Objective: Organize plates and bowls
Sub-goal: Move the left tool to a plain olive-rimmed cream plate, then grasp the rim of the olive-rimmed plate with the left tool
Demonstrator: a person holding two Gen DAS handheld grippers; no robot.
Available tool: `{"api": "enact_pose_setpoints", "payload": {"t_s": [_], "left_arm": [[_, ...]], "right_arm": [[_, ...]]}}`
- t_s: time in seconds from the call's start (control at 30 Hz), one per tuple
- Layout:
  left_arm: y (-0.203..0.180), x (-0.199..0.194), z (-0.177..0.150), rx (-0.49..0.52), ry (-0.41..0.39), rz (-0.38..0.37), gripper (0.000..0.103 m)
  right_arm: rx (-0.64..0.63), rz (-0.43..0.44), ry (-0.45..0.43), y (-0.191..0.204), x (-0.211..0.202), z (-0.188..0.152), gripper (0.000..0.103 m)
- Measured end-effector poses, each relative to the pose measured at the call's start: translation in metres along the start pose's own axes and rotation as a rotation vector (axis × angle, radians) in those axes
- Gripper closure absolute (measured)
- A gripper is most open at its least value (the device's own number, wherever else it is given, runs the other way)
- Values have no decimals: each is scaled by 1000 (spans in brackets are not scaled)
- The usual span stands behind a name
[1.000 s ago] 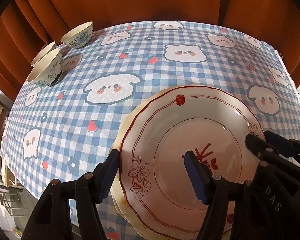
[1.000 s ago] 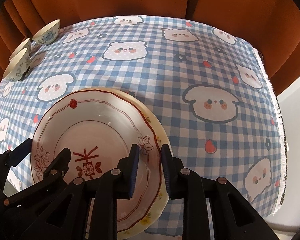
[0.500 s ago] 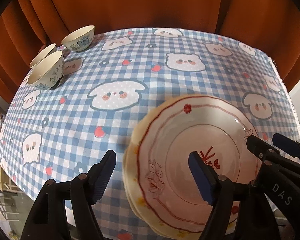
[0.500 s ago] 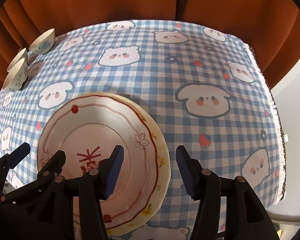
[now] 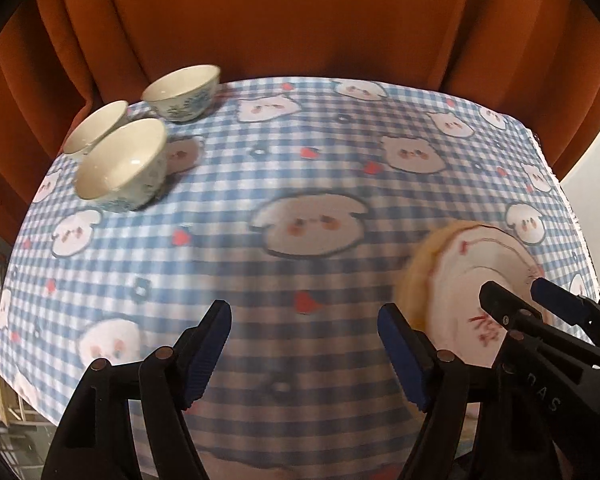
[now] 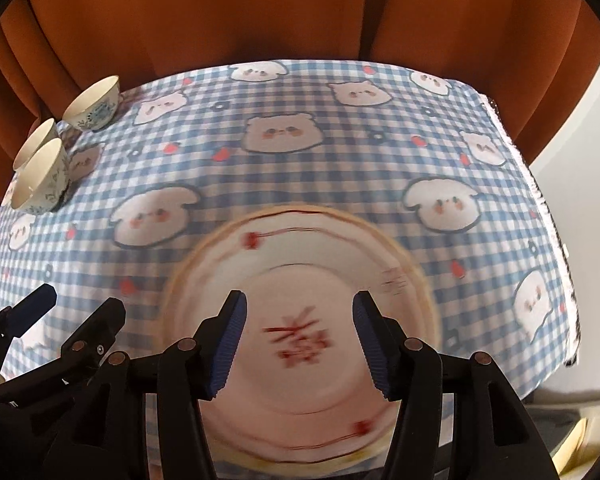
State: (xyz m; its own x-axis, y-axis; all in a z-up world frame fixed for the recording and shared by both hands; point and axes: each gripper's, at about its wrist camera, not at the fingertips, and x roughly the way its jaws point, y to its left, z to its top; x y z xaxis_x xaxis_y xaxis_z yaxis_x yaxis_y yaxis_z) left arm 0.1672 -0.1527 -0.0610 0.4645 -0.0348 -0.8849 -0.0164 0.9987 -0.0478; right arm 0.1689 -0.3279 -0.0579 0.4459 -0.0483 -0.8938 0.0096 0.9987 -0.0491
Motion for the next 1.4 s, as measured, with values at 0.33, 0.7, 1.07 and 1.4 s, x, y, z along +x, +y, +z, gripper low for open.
{"api": "enact_pose_setpoints", "payload": {"t_s": [0.33,0.7,1.07,1.4], "left_arm": [[101,-4,26,30,-46,8,25],[182,7,69,51,-48,15,25],[228,47,118,3,-41,69,30],[236,96,126,4,47,41,52]], "right_arm": [[22,4,-38,111,-7,13,44],[76,28,-43,192,-2,39,41],[71,50,-95,243,22,98,36],[72,126,-46,269,73,128,48]]}}
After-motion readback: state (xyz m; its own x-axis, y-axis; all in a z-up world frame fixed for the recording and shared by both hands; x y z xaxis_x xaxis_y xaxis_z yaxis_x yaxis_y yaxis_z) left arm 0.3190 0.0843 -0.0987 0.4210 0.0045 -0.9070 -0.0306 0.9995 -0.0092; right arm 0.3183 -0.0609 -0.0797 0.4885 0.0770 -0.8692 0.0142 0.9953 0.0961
